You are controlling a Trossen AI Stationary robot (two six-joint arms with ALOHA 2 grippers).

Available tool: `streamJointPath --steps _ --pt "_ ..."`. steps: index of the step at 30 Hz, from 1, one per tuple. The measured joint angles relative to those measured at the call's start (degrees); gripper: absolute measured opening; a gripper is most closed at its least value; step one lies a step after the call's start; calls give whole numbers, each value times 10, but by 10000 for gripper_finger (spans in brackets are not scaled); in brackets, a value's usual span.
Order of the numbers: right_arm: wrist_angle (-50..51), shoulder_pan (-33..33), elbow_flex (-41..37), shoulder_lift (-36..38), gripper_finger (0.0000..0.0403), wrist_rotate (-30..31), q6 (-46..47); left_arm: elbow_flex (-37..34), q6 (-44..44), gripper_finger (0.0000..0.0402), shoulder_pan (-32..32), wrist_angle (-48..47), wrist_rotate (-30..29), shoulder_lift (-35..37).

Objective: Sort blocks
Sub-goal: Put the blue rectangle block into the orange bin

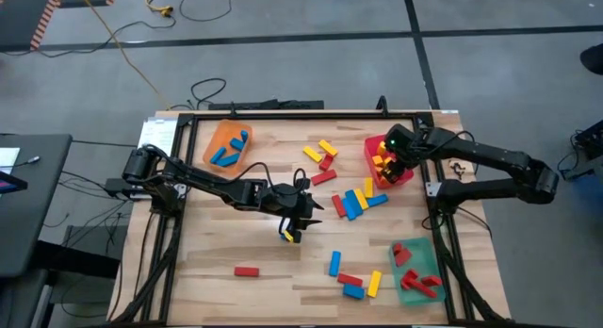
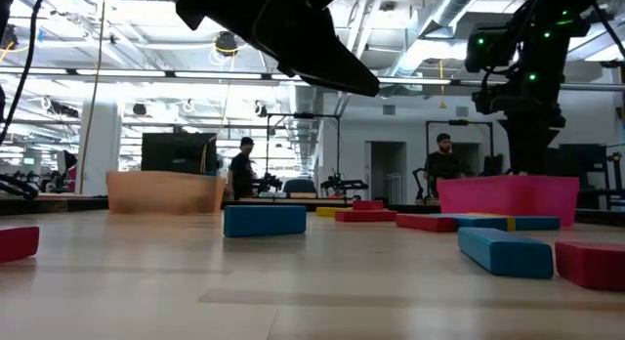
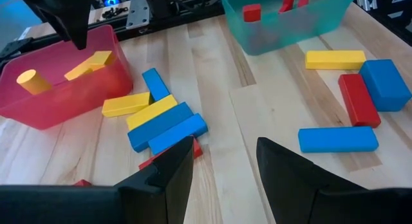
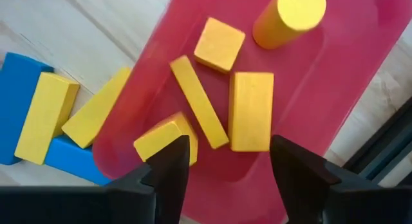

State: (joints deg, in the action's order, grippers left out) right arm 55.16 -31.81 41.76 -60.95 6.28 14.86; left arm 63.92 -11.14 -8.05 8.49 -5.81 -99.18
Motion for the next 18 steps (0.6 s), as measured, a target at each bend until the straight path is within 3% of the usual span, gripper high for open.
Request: streamJointPath --steps 18 --pt "-98 97 1 135 226 0 35 0 -2 165 40 -1 -1 0"
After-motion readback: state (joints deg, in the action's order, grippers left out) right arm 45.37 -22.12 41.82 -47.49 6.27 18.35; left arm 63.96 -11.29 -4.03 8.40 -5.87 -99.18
